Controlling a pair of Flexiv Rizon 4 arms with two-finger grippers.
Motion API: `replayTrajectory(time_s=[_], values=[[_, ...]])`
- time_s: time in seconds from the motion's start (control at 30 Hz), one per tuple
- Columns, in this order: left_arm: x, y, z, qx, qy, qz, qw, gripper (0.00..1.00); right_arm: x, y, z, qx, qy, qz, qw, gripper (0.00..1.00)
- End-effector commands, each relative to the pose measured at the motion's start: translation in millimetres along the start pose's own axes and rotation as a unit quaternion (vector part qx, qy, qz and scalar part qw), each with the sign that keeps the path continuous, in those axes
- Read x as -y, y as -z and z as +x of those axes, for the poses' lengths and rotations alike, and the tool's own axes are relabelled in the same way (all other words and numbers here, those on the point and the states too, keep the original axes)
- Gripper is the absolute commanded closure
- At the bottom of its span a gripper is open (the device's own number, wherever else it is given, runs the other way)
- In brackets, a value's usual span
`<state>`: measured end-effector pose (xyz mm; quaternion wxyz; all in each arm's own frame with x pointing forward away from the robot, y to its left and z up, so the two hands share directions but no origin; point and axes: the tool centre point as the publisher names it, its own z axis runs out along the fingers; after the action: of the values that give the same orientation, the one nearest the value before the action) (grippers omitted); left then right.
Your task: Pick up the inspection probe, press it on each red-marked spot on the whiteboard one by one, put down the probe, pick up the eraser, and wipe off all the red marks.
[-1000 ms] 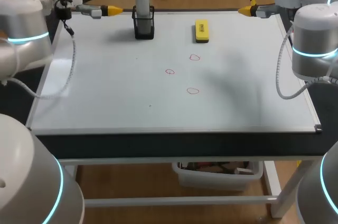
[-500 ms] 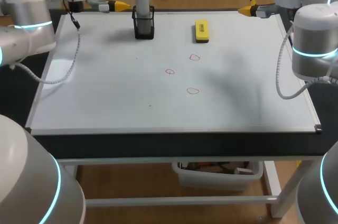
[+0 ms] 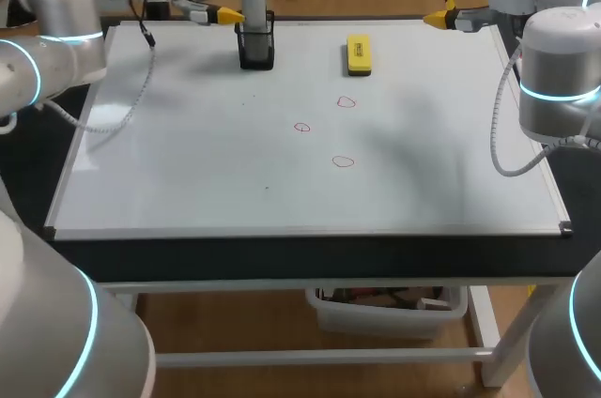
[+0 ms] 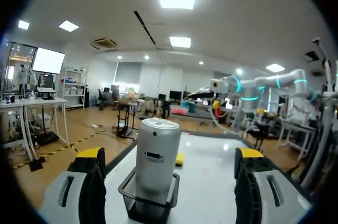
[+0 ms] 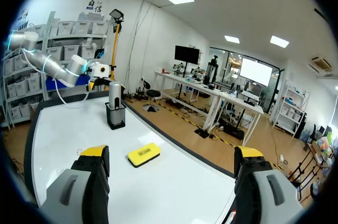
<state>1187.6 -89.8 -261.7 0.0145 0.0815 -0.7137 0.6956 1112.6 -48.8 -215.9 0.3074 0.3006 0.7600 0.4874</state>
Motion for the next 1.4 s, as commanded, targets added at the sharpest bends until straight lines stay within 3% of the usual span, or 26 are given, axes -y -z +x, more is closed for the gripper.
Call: replayTrajectory(time_s=[0.03,0.7,1.17,1.4], values=[[-5.6,-9,-6.7,-0.068,0.002,0.009,0.998,0.00,0,0,-1,-0.001,0.000,0.000,1.000,0.00],[-10.6,-45,-4.1,-0.008,0.009,0.017,1.000,0.00,0,0,-1,-0.001,0.000,0.000,1.000,0.00],[-12.3,-55,-7.7,-0.009,0.008,0.013,1.000,0.00,0,0,-1,-0.001,0.000,0.000,1.000,0.00],[-12.4,-51,-7.6,-0.007,0.008,0.010,1.000,0.07,0,0,-1,-0.001,0.000,0.000,1.000,0.00]])
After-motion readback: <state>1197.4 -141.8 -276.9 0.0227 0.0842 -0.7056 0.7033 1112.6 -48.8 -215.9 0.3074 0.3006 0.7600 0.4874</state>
